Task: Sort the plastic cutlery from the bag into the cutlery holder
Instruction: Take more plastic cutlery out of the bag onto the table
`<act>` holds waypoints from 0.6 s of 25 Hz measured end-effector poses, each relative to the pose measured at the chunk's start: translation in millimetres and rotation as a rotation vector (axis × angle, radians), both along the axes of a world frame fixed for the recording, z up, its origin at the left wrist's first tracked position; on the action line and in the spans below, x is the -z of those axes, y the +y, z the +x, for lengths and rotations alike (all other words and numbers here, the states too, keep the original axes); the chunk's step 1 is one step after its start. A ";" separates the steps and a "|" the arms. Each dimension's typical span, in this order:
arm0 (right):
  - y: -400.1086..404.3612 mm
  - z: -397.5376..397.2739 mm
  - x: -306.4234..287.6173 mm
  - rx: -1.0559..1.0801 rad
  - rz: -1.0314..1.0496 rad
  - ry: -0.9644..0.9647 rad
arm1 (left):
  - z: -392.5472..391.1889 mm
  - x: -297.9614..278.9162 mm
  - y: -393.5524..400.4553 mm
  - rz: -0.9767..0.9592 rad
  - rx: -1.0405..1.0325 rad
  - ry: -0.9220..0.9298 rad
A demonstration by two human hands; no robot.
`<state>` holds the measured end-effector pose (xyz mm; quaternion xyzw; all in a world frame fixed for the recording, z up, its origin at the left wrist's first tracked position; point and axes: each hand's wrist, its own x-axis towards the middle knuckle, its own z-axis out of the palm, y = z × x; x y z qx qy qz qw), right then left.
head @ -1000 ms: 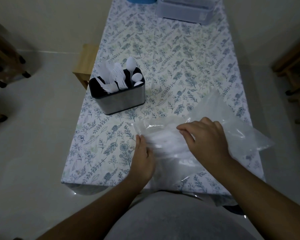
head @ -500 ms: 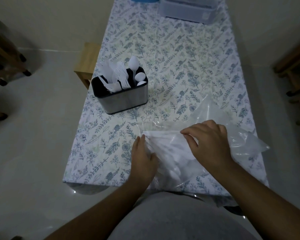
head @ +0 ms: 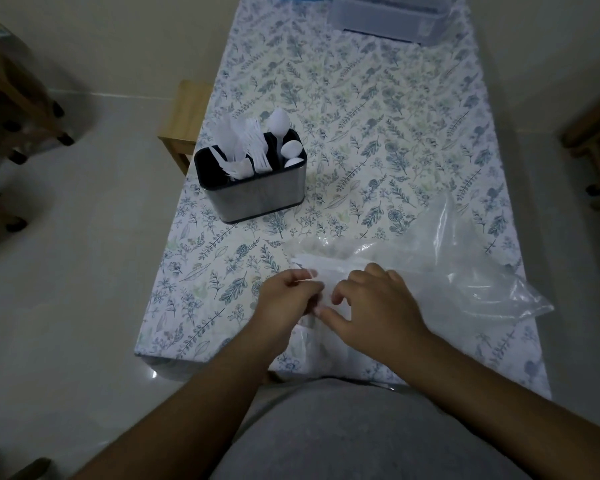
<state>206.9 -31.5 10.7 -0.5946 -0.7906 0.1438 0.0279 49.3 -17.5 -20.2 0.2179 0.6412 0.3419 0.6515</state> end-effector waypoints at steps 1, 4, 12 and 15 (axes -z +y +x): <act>2.1 -2.8 1.3 0.004 -0.021 -0.033 | 0.4 -5.4 2.8 0.033 0.040 -0.067; 5.0 -1.5 3.0 0.036 -0.013 -0.037 | -8.8 -8.6 5.6 0.142 0.194 -0.100; 6.6 36.2 20.3 0.113 -0.089 0.360 | -57.0 54.5 -27.2 0.985 0.940 0.878; 7.7 42.6 20.5 0.069 -0.106 0.413 | -44.5 55.4 -10.2 1.041 1.128 0.876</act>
